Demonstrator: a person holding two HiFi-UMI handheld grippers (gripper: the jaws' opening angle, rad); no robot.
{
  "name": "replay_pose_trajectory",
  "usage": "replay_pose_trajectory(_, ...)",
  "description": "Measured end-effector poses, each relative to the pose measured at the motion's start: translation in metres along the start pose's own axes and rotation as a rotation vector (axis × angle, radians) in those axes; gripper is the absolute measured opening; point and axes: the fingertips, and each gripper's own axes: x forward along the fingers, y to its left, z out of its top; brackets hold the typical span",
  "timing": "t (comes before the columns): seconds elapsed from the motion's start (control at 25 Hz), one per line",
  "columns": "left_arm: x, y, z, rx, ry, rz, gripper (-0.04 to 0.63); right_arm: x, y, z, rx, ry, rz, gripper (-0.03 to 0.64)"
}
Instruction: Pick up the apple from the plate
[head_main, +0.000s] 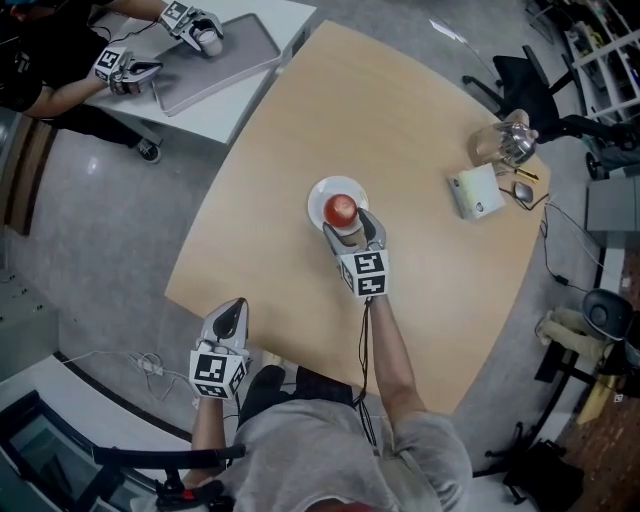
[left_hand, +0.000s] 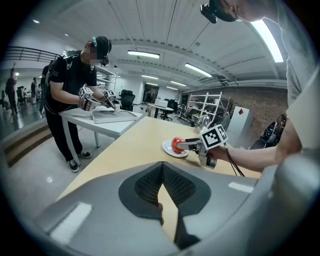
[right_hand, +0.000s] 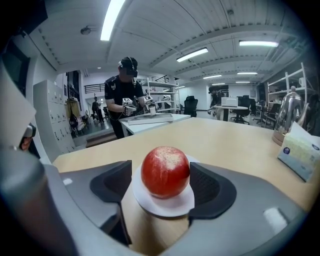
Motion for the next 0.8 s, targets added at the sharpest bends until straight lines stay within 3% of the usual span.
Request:
replay_pose_trajectory(0.24, -0.003, 0.003, -0.002, -0.011, 0.006, 0.018, 0.020, 0.011, -0.005, 0.000, -0.047, 0.010, -0.034, 0.359)
replay_pose_trajectory(0.8, -0.005, 0.006, 0.000, -0.021, 0.003, 0.050, 0.020, 0.025, -0.005, -0.002, -0.046, 0.017, -0.032, 0.373)
